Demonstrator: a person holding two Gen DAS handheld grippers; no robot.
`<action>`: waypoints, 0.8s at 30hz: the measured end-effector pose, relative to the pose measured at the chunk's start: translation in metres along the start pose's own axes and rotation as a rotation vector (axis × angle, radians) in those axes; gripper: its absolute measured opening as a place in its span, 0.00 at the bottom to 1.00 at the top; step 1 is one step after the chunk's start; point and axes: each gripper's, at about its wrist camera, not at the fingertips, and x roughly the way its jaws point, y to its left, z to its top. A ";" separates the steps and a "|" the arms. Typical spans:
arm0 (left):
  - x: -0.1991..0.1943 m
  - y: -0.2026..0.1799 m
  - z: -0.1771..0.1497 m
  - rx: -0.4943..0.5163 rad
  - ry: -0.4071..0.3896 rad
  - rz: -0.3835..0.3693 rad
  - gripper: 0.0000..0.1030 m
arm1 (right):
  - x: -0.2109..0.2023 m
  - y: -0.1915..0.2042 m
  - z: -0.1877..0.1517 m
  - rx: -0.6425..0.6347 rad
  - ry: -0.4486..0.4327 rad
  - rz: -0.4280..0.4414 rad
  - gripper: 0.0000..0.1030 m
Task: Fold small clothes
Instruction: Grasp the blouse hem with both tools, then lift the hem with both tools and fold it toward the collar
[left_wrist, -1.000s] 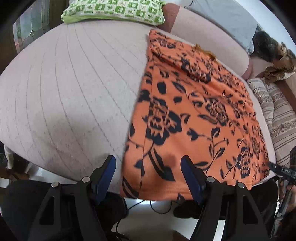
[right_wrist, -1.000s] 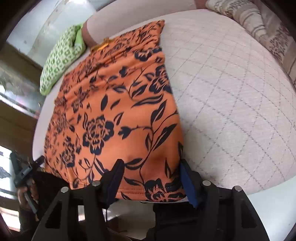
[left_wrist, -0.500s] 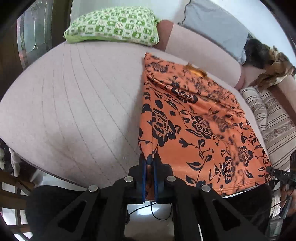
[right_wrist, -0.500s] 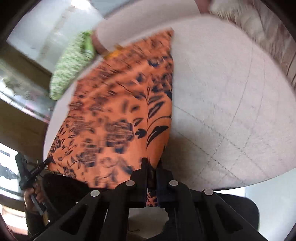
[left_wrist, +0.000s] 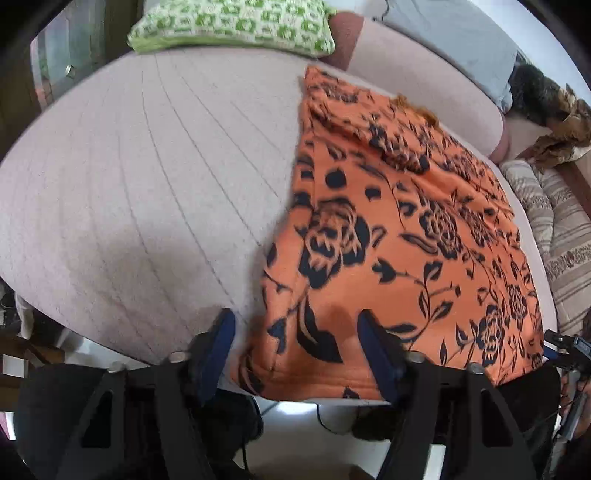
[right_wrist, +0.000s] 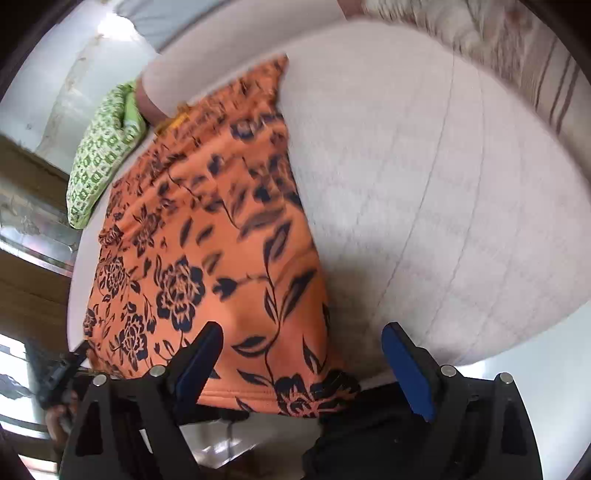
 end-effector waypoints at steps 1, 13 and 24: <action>0.001 -0.001 0.002 0.013 0.008 0.024 0.13 | 0.001 0.001 -0.003 -0.020 0.007 -0.016 0.66; -0.002 0.002 -0.002 -0.007 0.040 -0.029 0.40 | 0.004 0.001 -0.001 0.035 0.059 0.033 0.18; -0.050 -0.032 0.072 0.043 -0.084 -0.176 0.05 | -0.037 0.049 0.070 0.004 -0.050 0.324 0.09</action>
